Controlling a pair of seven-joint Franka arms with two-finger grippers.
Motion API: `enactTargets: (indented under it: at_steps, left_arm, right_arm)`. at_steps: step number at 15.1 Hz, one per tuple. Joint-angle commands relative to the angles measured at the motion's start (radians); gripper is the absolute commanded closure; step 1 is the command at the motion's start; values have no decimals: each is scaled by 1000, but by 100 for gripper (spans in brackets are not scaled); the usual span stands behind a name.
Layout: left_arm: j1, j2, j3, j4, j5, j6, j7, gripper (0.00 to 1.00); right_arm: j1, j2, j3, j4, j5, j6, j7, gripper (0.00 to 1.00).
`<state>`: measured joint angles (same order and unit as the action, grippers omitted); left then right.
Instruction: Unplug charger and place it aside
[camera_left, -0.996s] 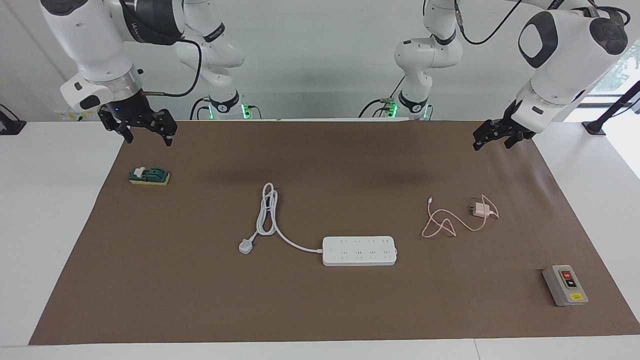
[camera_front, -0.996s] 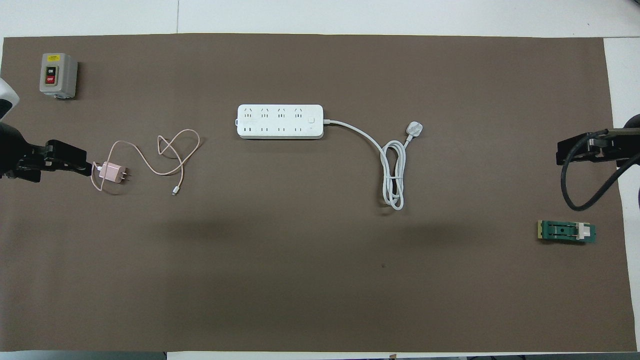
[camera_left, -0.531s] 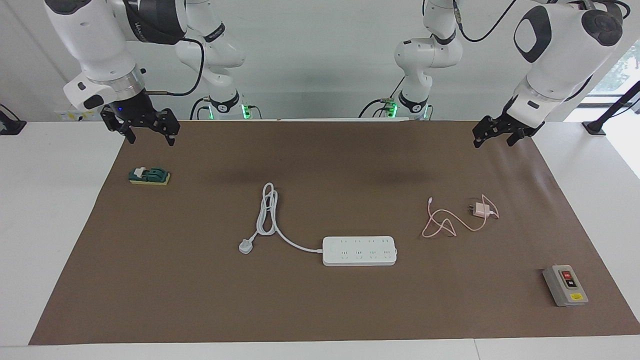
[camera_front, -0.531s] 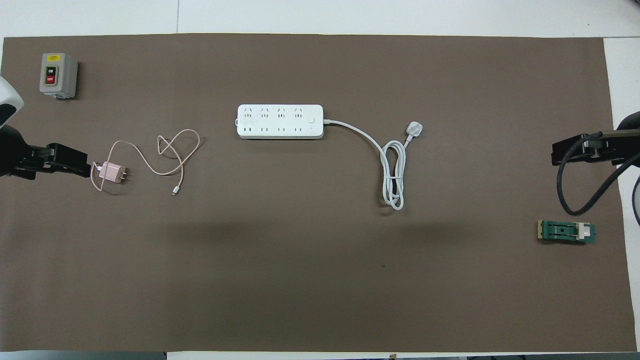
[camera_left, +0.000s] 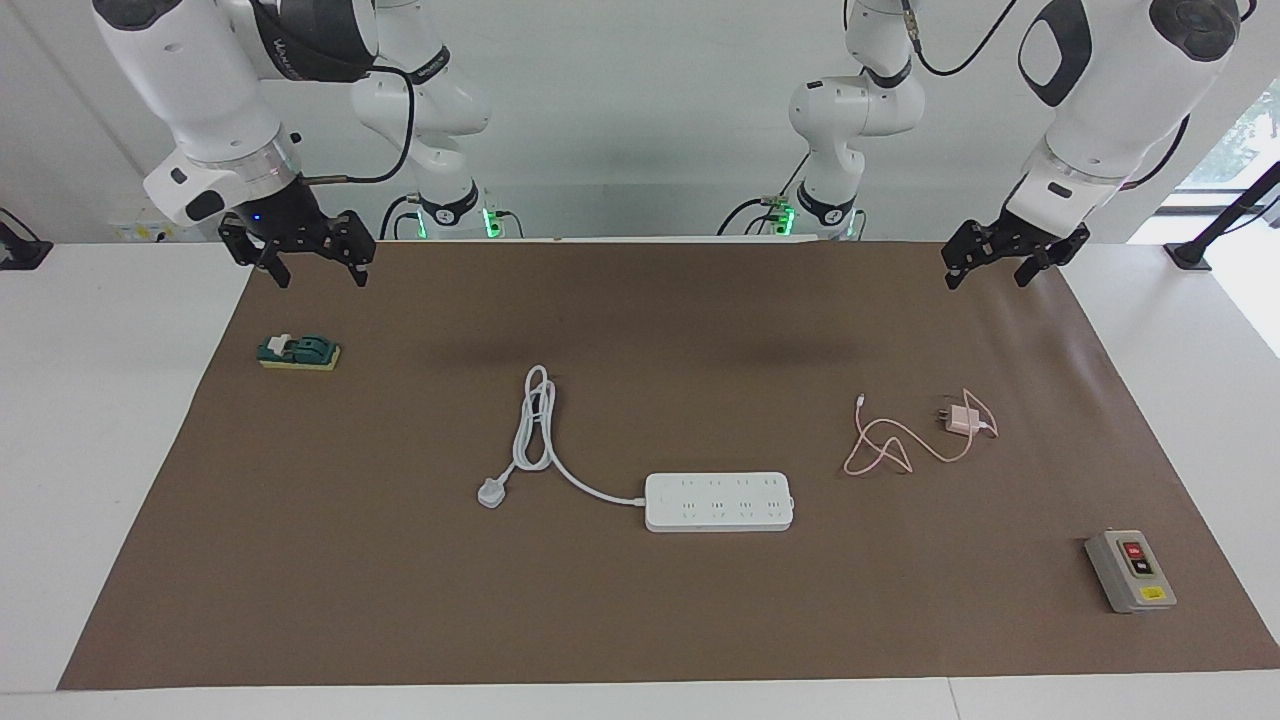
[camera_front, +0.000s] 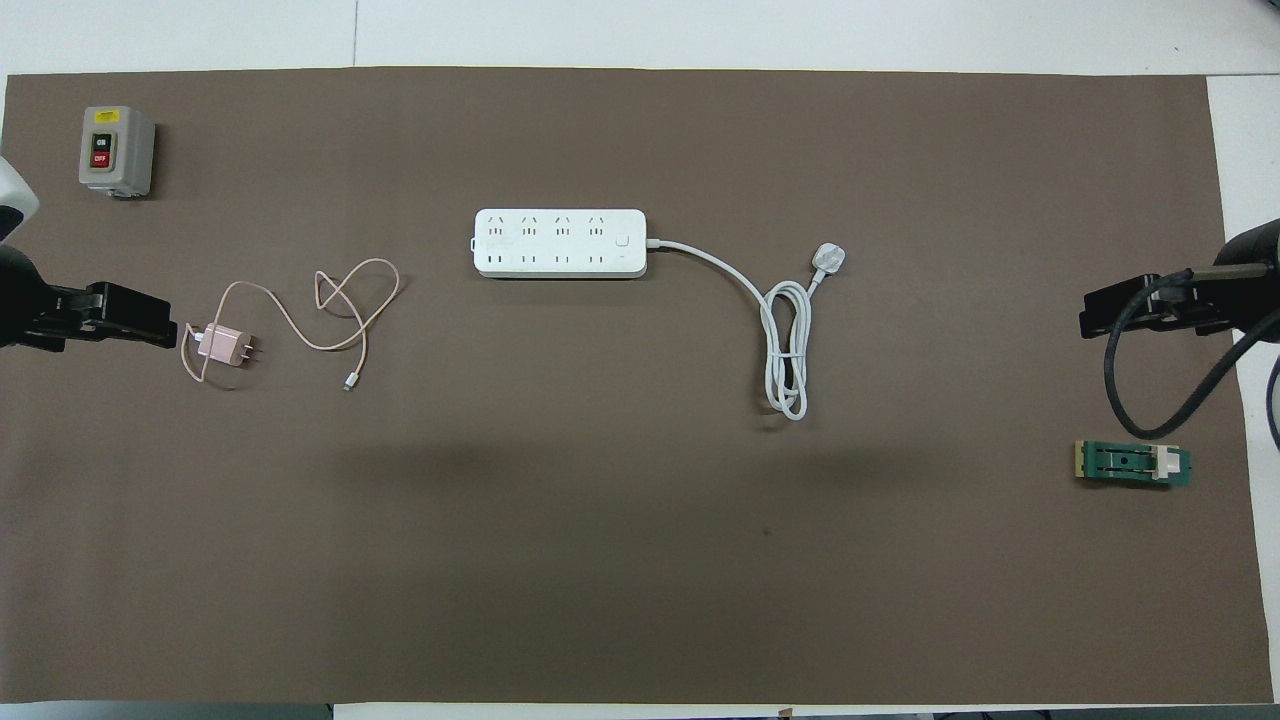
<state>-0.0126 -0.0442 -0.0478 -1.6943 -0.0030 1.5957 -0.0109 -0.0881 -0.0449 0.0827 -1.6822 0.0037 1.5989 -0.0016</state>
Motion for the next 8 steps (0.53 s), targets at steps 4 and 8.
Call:
enactTargets:
  at_steps: [4, 8]
  left_arm:
    - [8, -3, -6, -7, 9, 15, 5, 0]
    - [6, -2, -6, -11, 9, 17, 6, 0]
  right_arm:
    - [7, -26, 3, -30, 15, -7, 12, 0]
    - [7, -26, 2, -28, -1, -22, 12, 0]
